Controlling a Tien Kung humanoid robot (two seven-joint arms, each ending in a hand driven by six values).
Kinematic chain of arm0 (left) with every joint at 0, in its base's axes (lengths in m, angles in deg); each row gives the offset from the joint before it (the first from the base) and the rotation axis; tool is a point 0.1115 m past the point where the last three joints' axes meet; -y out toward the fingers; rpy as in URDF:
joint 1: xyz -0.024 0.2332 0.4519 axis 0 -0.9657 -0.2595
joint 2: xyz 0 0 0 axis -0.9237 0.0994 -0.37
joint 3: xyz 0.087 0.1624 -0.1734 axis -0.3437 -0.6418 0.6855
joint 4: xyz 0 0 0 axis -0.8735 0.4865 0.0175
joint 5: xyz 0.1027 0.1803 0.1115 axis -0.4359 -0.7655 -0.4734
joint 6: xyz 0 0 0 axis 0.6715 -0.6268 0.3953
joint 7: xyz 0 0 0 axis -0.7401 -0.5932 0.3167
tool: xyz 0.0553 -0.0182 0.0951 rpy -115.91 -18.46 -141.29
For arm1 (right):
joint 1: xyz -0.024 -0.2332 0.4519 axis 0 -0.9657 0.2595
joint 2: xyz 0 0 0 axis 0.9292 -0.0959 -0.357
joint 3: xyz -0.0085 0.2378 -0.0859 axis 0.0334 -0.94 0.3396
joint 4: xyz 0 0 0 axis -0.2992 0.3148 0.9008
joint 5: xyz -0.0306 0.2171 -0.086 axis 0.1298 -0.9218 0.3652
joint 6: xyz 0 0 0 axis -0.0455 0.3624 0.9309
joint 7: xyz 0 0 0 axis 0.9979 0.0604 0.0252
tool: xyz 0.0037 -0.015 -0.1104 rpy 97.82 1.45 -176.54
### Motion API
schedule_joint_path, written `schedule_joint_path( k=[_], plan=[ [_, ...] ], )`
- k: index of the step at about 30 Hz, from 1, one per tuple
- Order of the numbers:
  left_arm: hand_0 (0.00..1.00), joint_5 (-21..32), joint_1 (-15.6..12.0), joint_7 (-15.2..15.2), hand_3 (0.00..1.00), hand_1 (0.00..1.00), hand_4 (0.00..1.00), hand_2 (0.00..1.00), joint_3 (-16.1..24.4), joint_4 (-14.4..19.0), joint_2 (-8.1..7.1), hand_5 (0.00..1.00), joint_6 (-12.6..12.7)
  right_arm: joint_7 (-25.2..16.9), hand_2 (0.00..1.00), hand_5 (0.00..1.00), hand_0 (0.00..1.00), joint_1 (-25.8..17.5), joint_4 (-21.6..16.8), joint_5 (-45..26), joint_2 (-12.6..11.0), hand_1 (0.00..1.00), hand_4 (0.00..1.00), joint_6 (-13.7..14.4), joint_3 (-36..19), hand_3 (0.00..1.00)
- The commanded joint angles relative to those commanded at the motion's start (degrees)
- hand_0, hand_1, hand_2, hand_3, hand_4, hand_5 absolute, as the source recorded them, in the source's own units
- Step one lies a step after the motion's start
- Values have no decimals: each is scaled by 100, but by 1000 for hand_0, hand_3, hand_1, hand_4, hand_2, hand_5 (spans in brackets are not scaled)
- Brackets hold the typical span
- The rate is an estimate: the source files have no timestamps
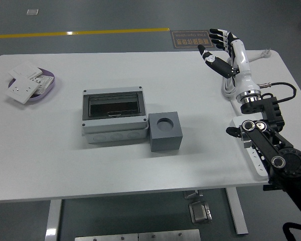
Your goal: Pick up the cylinder from the cube,place it in the box,flap close box
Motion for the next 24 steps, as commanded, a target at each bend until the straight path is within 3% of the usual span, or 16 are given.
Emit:
schedule_joint_path(
  k=[6,12,14,15,20,24],
  plan=[
    [571,165,-53,-101,579,588,562,546,-16,0,14,307,55,-593,708,303,794,-397,-88,-537,-29,710,773,-126,-670,673],
    [571,413,-192,-305,580,589,562,549,-51,0,5,307,84,-853,706,338,792,-673,-173,-794,70,707,785,-164,-831,672],
    [571,471,-232,-359,580,589,562,549,-44,0,-5,307,79,-861,706,338,792,-696,-174,-832,96,707,785,-167,-816,672],
    [580,484,-245,-377,586,594,573,554,-28,0,-10,310,80,-852,708,521,799,-697,-171,-840,103,712,839,-168,-798,685],
    [580,544,-254,-433,586,594,573,554,-8,0,-19,310,67,-685,708,521,799,-639,-127,-816,99,712,839,-149,-645,685],
    [581,561,-227,-432,587,602,576,558,-16,0,-17,308,54,-288,710,495,804,-486,-33,-750,-38,715,830,-189,-430,686]
  ],
)
